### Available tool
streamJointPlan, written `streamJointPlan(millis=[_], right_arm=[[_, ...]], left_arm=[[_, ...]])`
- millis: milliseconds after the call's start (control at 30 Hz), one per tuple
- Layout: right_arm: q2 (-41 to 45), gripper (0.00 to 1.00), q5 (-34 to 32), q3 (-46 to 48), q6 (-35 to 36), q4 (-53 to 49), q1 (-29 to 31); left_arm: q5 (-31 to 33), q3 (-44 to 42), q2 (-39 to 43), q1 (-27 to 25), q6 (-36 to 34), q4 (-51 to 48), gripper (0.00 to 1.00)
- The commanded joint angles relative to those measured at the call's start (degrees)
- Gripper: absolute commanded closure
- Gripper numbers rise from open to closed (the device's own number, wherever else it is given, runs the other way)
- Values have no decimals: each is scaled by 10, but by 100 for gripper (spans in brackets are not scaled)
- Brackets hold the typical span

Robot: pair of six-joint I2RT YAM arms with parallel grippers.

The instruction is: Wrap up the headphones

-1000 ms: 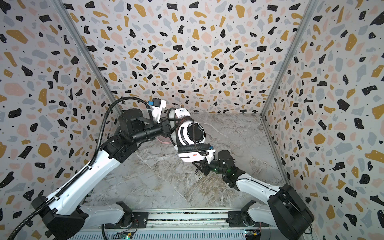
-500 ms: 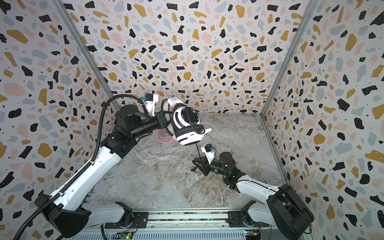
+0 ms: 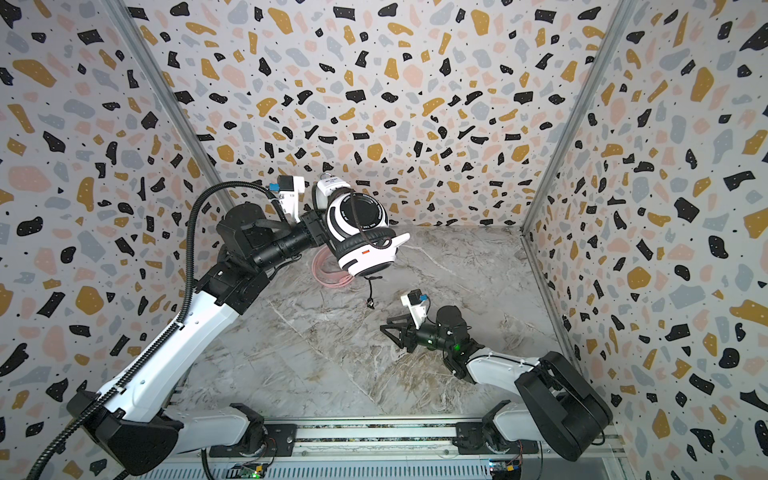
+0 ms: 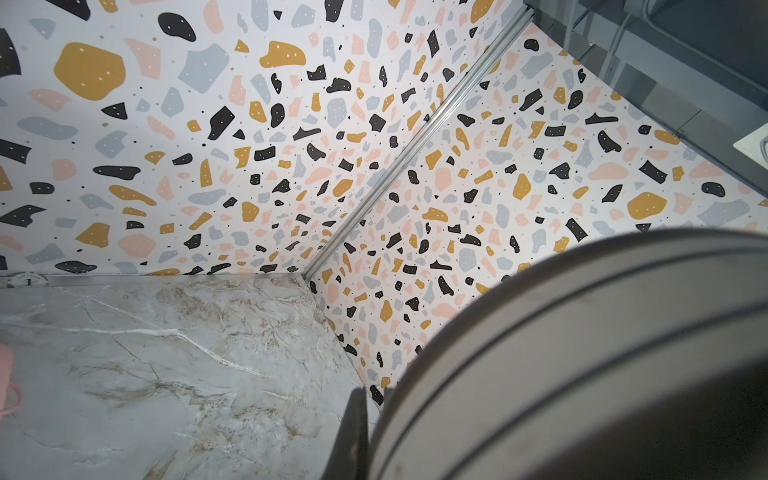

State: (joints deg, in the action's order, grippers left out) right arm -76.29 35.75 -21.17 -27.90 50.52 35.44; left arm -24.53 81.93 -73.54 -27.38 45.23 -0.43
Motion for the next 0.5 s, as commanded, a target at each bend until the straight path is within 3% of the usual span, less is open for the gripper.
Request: streamJointPlan(millis=[0, 300, 467], right_arm=[[-2, 47, -6, -16, 1, 49, -3], [-30, 29, -16, -59, 35, 55, 2], [-61, 27, -17, -104, 37, 54, 18]], left_arm=[[-9, 36, 12, 0, 16, 34, 100], [-9, 34, 12, 0, 25, 29, 100], [-10, 32, 10, 0, 31, 29, 100]])
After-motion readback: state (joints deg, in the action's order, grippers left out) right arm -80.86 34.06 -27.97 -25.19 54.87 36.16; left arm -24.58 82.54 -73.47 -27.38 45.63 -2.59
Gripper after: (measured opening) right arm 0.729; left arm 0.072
